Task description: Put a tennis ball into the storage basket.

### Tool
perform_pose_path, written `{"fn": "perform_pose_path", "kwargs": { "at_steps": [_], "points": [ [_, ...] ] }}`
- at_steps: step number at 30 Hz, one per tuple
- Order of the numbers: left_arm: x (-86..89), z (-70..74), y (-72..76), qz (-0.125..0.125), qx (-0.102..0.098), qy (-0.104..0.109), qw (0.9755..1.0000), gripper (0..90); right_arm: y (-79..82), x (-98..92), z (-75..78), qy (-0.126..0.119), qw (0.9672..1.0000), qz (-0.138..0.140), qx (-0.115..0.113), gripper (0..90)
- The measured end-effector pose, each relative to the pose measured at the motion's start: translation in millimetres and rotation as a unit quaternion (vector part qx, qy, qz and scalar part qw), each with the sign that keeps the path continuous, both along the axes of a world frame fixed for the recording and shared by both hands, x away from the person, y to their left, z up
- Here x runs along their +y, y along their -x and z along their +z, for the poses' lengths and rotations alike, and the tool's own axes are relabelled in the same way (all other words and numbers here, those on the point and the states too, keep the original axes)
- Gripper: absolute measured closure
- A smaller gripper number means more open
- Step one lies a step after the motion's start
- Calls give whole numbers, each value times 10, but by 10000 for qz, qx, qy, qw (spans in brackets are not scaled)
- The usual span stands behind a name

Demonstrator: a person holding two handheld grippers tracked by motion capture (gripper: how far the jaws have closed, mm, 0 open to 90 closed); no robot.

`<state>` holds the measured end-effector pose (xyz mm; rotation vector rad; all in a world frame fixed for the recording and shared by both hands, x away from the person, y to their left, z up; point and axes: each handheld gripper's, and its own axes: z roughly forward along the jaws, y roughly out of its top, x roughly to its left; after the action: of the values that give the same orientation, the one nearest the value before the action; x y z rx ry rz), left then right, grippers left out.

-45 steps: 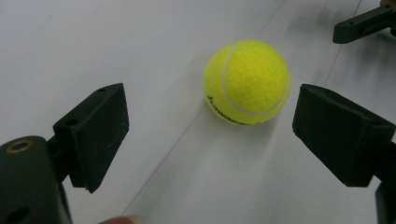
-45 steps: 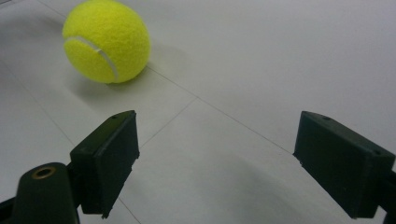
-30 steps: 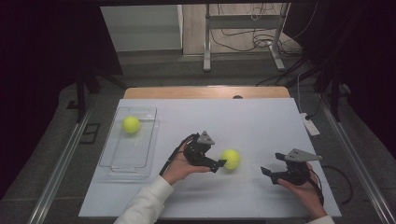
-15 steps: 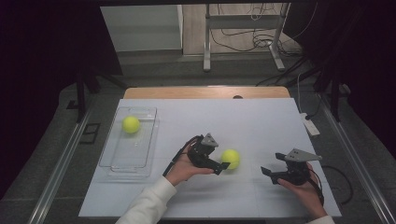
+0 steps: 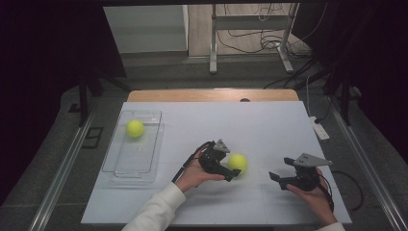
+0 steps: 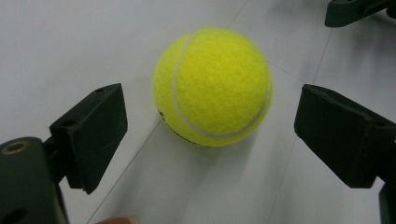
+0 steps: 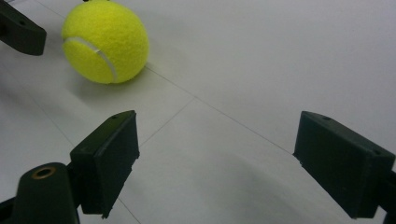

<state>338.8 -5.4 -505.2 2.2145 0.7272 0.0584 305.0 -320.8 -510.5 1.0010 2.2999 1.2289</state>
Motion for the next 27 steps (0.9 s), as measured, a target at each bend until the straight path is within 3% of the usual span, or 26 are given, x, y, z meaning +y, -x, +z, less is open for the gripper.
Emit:
{"fn": "perform_pose_path", "kwargs": {
  "at_steps": [16, 27],
  "points": [
    [-166, -121, -56, -113, 214, 98, 9997, 97, -6, -3, -6, 5, 10000, -9, 12, 142],
    [-193, -155, -65, -38, 75, 5, 10000, 209, -4, -5, -7, -6, 10000, -10, 18, 142]
  ]
}}
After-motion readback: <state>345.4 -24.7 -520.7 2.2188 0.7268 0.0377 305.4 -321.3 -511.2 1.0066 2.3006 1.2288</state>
